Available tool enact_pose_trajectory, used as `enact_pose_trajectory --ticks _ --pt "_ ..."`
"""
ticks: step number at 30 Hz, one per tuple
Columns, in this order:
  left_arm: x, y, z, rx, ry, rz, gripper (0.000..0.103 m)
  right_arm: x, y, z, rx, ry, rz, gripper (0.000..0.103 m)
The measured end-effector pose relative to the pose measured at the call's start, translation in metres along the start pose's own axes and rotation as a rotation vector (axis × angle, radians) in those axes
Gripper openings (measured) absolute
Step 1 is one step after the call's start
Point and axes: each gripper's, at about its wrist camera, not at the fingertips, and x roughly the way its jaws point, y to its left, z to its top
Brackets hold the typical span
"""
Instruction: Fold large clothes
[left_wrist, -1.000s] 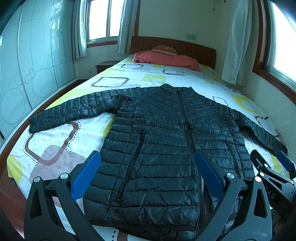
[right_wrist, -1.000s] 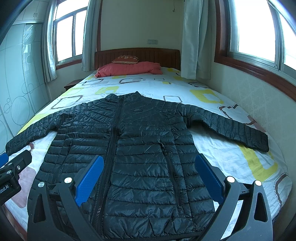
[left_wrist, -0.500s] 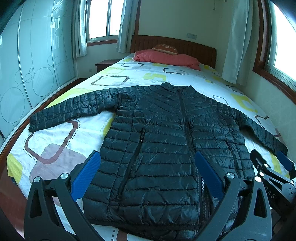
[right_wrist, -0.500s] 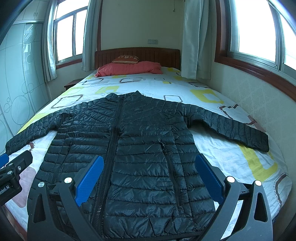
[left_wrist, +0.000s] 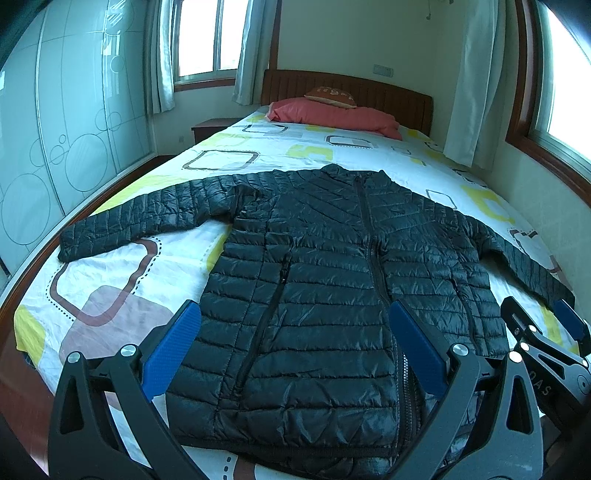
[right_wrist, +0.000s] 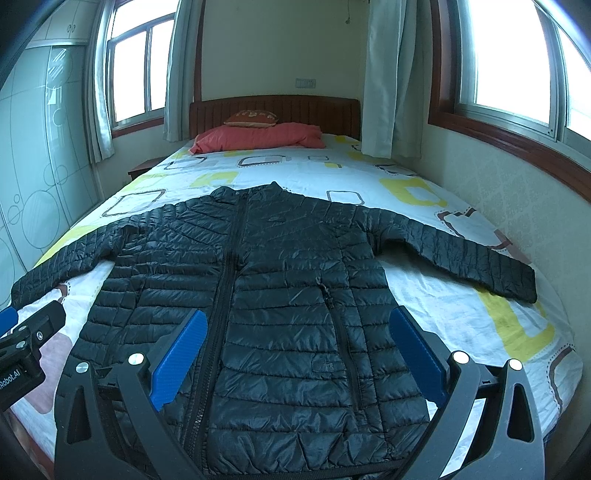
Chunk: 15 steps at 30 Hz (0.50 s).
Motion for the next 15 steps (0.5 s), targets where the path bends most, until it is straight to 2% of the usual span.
enact_pose_trajectory --ticks 15 --pt "0.0002 0.0007 -0.0001 -0.002 0.002 0.001 0.101 0.0005 0.0015 -0.0004 -0.002 0.001 -0.001 0.098"
